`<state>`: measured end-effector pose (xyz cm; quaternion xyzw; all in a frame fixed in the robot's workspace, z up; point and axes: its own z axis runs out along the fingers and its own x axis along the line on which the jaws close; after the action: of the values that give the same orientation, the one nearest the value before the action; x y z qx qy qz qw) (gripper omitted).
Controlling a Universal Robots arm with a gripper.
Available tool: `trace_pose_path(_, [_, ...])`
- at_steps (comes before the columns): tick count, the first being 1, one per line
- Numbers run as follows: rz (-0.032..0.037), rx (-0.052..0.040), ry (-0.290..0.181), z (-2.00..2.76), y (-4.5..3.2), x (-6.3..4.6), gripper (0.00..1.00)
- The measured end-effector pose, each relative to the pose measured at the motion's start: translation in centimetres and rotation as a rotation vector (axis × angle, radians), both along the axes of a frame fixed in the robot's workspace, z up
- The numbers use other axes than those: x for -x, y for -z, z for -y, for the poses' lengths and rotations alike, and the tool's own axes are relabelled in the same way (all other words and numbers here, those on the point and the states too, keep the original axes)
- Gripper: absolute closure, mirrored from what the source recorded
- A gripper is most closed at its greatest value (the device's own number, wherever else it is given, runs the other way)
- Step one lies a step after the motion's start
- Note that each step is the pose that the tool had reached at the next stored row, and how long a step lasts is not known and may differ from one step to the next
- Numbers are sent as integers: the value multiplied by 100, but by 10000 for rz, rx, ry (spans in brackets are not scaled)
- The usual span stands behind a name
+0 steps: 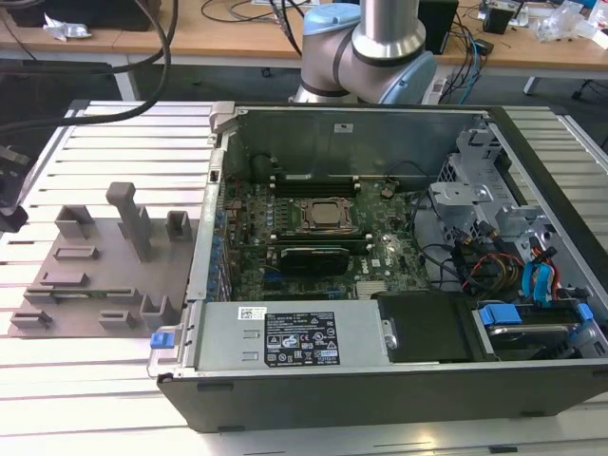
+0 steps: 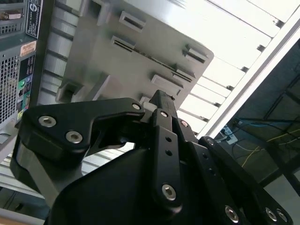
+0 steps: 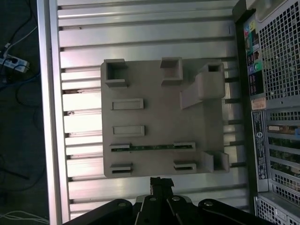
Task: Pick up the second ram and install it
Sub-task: 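Reach for the second ram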
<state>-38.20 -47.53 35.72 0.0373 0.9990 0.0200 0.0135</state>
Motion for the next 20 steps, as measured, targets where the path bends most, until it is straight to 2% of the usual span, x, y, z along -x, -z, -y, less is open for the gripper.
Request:
trace_pose_path(2, [-2, 12, -6, 11, 11, -1, 90])
trace_pose_path(3, [-77, 135, -28, 12, 13, -8, 90])
trace_pose_path(4, [-210, 255, -37, 13, 19, -20, 90])
trace_pose_path(5, [-310, 270, -46, 12, 28, -46, 90])
trace_pose_path(9, [-487, 269, -104, -11, 62, -198, 90])
trace_pose_path(11, [-517, 264, -114, -32, 69, -228, 90])
trace_pose_path(13, [-530, 196, -120, -42, 76, -239, 90])
trace_pose_path(20, [-531, 188, -121, -43, 75, -240, 90])
